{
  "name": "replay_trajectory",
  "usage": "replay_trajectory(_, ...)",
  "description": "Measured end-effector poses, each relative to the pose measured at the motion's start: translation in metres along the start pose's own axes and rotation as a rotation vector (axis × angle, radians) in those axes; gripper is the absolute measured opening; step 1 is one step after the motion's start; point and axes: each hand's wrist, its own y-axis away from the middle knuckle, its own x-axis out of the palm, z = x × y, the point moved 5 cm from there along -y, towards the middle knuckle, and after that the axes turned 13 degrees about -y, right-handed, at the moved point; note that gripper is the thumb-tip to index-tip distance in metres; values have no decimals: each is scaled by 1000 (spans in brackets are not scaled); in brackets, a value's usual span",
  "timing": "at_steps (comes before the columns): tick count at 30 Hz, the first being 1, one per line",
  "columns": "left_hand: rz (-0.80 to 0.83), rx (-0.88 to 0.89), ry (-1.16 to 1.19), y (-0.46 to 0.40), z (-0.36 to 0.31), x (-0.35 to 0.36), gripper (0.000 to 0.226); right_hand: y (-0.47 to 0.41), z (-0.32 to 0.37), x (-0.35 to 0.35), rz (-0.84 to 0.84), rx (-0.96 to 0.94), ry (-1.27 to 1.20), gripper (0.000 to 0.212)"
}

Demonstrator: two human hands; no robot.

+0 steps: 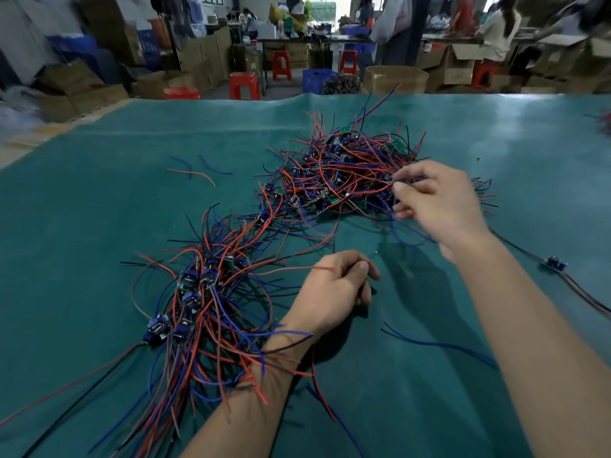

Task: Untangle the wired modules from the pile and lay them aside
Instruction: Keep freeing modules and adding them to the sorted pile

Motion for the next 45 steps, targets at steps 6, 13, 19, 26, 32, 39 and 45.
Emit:
replay_trajectory(6,-58,-27,65,-1,0,-2,29,58,1,-18,99,143,-427,16)
replay_trajectory(13,-90,3,142,-1,-3,-4,35,83,-23,19,292,188,-187,25)
replay_trajectory(19,-77,11,174,-1,-2,-4,22,78,-31,14,349,209,-238,48)
replay_trajectory(26,-124,-21,166,-2,2,-4,20,69,-35,-7,130,-23,626,26)
replay_trajectory(32,-131,0,172,-1,-1,-6,21,72,-29,6,168,32,89,13)
replay_trajectory(39,-101,85,157,2,-6,-7,25,78,-36,17,272,347,-536,26)
replay_trajectory(45,-32,112,83,3,-8,-4,22,76,-38,16,281,335,-584,17)
